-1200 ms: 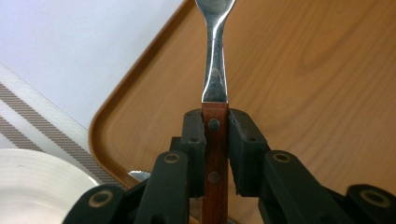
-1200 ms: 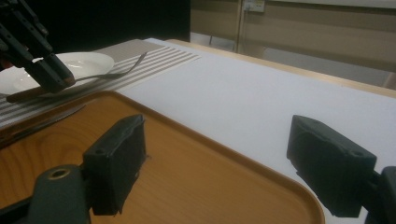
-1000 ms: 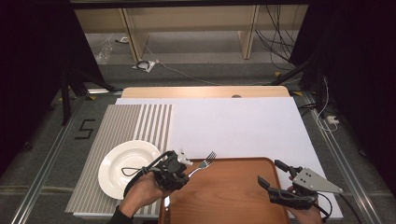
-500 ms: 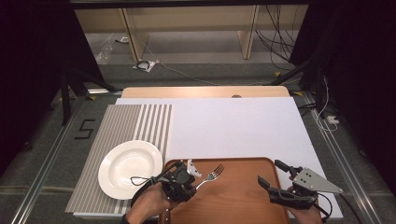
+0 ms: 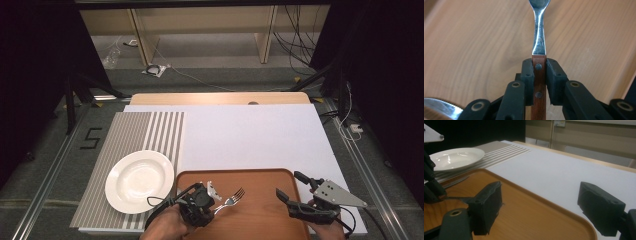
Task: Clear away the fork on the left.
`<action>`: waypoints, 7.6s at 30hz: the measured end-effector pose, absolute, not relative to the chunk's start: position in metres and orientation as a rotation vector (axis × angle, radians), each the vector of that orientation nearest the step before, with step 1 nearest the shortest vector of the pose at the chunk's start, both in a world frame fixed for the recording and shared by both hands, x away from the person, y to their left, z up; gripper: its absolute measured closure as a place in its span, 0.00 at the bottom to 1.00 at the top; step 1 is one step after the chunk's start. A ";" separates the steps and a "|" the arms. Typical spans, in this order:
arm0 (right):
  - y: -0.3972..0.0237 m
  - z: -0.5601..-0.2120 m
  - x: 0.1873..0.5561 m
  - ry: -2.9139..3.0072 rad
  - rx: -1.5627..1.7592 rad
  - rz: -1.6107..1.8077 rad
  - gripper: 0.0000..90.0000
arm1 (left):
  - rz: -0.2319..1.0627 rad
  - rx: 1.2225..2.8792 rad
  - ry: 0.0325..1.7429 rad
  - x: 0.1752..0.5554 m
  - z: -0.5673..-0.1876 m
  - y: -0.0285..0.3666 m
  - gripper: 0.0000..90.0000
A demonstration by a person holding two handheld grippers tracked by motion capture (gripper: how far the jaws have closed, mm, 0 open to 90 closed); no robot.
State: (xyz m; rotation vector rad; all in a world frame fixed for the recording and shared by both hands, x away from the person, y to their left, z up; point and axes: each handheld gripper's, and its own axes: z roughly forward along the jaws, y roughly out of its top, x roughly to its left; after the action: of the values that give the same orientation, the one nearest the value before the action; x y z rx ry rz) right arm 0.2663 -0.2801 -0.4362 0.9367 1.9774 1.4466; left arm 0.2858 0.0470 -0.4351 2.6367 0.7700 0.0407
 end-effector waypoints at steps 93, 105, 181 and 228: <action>-0.279 -0.436 0.266 1.982 0.928 1.443 0.23 | 0.097 2.592 0.602 0.255 -0.465 0.020 0.99; -0.279 -0.436 0.266 1.982 0.930 1.445 0.23 | 0.159 2.571 0.679 0.266 -0.465 0.032 0.99; -0.279 -0.435 0.265 1.984 0.914 1.441 0.23 | 0.219 2.458 0.980 0.299 -0.454 0.099 0.66; -0.279 -0.435 0.264 1.983 0.916 1.441 0.23 | 0.480 1.882 1.309 0.291 -0.418 0.171 0.18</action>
State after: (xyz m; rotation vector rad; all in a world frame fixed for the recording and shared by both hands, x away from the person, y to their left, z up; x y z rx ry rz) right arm 0.2644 -0.2789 -0.4350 0.9162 1.9829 1.4410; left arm 0.2913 0.1712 -0.4183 1.8815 1.3095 0.4800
